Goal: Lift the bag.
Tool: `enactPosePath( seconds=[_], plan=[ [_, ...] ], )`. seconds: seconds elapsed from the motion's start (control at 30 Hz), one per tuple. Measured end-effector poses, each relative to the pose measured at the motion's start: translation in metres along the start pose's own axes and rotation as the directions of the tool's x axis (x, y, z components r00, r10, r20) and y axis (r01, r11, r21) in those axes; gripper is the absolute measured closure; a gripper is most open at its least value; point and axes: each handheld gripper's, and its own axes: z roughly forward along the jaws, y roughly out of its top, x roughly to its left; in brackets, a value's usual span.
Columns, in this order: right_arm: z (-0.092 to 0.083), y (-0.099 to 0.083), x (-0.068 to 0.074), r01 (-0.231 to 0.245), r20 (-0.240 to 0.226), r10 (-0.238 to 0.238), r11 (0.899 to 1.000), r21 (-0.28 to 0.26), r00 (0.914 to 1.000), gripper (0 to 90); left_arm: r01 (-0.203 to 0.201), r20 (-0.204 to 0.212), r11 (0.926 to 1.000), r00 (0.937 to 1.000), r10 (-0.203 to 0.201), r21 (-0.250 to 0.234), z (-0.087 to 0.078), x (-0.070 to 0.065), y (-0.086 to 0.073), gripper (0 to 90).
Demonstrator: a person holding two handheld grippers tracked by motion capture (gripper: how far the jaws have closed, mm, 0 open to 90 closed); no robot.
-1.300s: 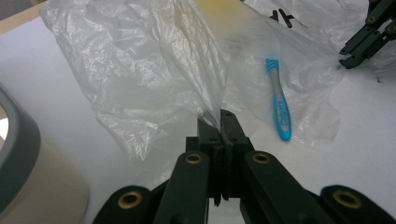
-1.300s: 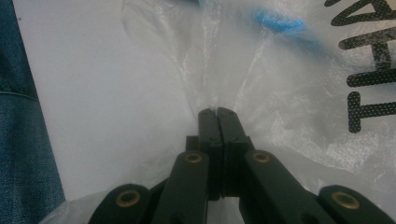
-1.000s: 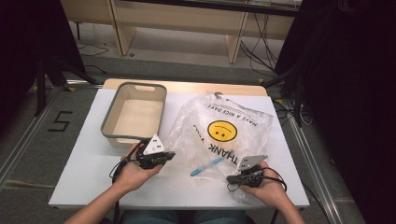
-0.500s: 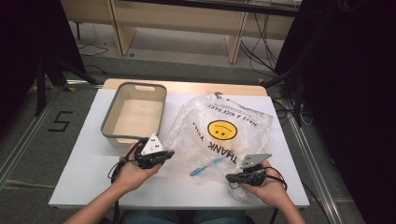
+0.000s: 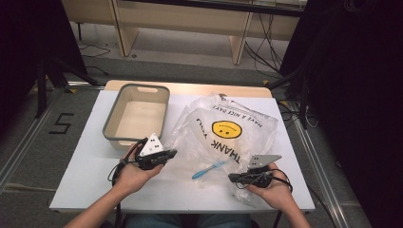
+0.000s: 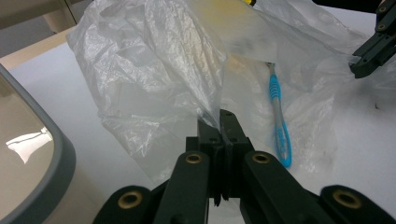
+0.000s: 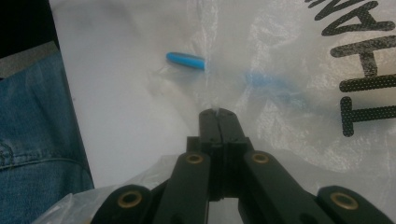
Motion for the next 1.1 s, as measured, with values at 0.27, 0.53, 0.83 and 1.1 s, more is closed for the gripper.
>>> enactPosePath(
  seconds=[0.27, 0.53, 0.83, 1.1],
  plan=[
    [-0.004, 0.006, 0.003, -0.006, -0.013, 0.006, 0.999, -0.052, 0.9999, 90.0, 0.001, -0.016, 0.9994, 0.9999, -0.001, -0.035, -0.004, 0.001, 0.002, 89.2],
    [-0.006, 0.010, 0.004, -0.009, -0.012, 0.008, 0.997, -0.081, 0.9999, 90.0, -0.002, -0.022, 0.9986, 0.9998, 0.000, -0.053, -0.006, 0.001, 0.003, 89.2],
    [-0.018, 0.020, 0.004, -0.024, 0.008, 0.026, 0.983, -0.182, 0.9996, 90.0, -0.013, -0.058, 0.9955, 0.9983, 0.008, -0.094, -0.014, 0.007, 0.009, 89.2],
    [-0.031, 0.030, -0.001, -0.055, 0.021, 0.063, 0.956, -0.288, 0.9978, 90.0, -0.035, -0.093, 0.9901, 0.9954, 0.023, -0.136, -0.023, 0.011, 0.021, 89.2]
  ],
)
